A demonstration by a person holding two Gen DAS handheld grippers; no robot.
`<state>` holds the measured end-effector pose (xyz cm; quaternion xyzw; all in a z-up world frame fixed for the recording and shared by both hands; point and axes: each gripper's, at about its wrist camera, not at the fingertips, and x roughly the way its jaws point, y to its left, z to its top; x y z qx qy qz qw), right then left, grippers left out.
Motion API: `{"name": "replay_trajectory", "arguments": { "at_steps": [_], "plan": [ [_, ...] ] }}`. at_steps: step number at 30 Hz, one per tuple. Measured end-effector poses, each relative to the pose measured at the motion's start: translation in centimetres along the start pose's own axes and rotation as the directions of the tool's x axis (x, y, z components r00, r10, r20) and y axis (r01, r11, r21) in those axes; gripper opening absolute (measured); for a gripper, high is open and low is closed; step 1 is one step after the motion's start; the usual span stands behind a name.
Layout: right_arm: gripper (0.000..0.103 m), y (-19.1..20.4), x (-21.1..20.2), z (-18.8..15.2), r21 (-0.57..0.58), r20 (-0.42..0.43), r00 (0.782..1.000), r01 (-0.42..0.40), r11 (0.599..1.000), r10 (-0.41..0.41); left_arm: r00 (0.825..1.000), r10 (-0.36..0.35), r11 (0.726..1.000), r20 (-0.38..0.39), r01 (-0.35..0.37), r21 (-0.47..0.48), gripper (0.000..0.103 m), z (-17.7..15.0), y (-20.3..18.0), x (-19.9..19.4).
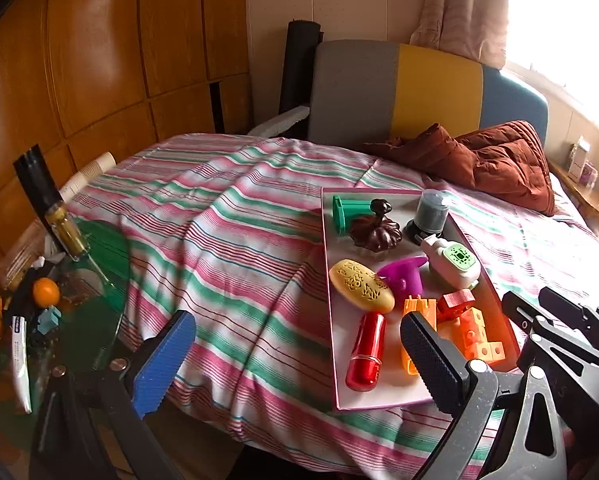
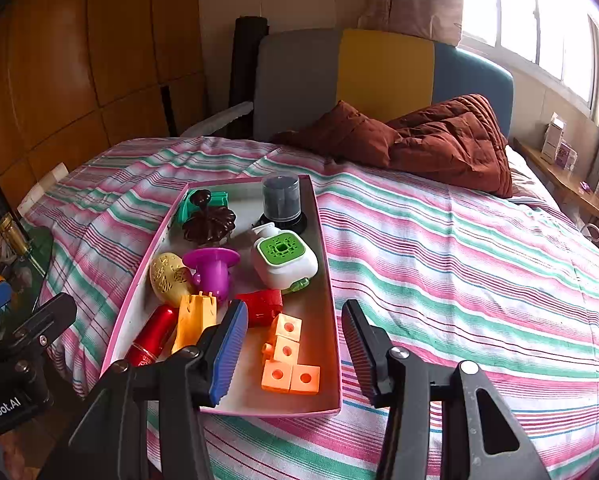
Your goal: Organize rigid objects
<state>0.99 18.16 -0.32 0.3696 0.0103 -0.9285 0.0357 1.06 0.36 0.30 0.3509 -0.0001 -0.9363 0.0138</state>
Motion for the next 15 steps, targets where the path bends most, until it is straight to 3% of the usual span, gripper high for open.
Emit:
{"name": "replay_trajectory", "arguments": {
  "at_steps": [6, 15],
  "plan": [
    [0.049, 0.2, -0.9, 0.2, 0.01, 0.023, 1.0, 0.007, 1.0, -0.008, 1.0, -0.028, 0.998, 0.01, 0.028, -0.062, 0.103, 0.0, 0.9, -0.5],
    [0.049, 0.4, -1.1, 0.4, 0.011, 0.025, 1.0, -0.001, 1.0, 0.001, 1.0, -0.014, 0.998, 0.01, 0.015, -0.058, 0.103, -0.1, 0.8, -0.8]
  ]
}}
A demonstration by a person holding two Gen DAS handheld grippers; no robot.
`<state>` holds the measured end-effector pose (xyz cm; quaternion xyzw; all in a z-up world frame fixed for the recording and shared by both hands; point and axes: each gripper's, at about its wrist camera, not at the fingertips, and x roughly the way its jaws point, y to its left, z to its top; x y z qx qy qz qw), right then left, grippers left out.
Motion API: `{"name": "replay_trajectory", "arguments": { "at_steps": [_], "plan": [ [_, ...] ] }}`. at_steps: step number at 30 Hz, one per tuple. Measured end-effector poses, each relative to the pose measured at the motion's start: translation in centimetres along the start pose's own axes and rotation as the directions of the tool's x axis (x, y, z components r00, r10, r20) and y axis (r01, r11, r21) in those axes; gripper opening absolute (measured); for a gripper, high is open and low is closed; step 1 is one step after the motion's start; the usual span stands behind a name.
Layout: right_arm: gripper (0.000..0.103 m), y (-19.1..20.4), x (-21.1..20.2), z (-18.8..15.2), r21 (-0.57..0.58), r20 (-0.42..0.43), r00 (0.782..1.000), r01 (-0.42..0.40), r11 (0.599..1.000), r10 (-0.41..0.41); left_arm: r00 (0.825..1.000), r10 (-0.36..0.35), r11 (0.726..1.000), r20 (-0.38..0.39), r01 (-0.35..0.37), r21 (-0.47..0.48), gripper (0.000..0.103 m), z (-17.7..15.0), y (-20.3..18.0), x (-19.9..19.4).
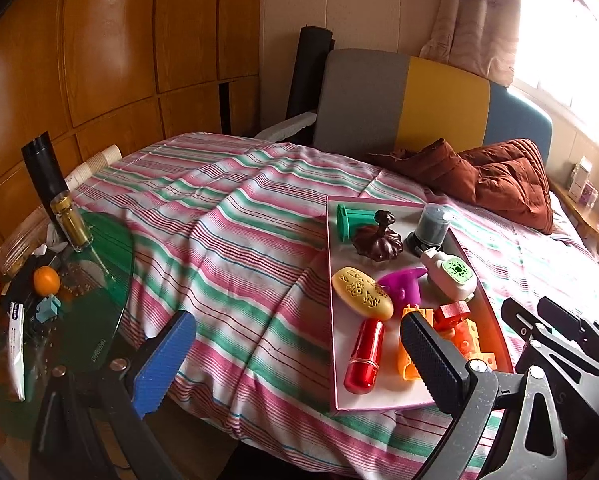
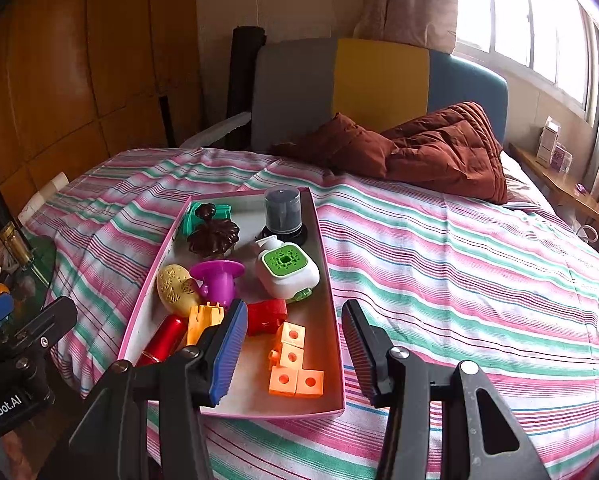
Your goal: Organize rigid objects
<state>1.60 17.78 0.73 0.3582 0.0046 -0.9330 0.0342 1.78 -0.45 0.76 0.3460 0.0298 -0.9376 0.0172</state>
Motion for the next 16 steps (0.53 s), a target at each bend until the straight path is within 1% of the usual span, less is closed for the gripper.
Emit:
{"name": "replay_trajectory", "arguments": {
  "at_steps": [3, 7, 9, 11, 14, 16],
  "plan": [
    [0.049, 0.21, 0.14, -0.05, -0.005, -0.006, 1.0, 0.0, 1.0, 0.0, 1.0, -0.001, 1.0, 0.01, 0.001, 0.003, 0.103, -0.06, -0.05, -0.16],
    [0.049, 0.38, 0.4, -0.13, -0.01, -0.012, 1.0, 0.001, 1.0, -0.001, 1.0, -0.012, 1.0, 0.002, 0.012, 0.005, 0.103, -0.11, -0.12, 0.05],
    [0.049, 0.41, 0.58, -0.17, -0.01, -0.016, 1.0, 0.001, 1.0, -0.001, 1.0, -0.007, 1.0, -0.001, 0.007, 0.003, 0.103, -0.18, -0.09, 0.19],
    [0.049, 0.45, 0.72, -0.27, -0.011, -0.02, 1.0, 0.0, 1.0, 0.0, 1.0, 0.018, 1.0, 0.012, -0.018, 0.008, 0.102, -0.27, -0.17, 0.22],
    [0.049, 0.49, 0.89, -0.45, -0.013, -0.026, 1.0, 0.0, 1.0, 0.0, 1.0, 0.019, 1.0, 0.003, -0.019, 0.009, 0.102, -0.32, -0.13, 0.4],
    [0.049, 0.58, 1.0, -0.5, -0.016, -0.029, 1.0, -0.001, 1.0, 0.001, 1.0, 0.007, 1.0, -0.01, -0.007, 0.004, 0.102, -0.35, 0.01, 0.54]
  ]
}}
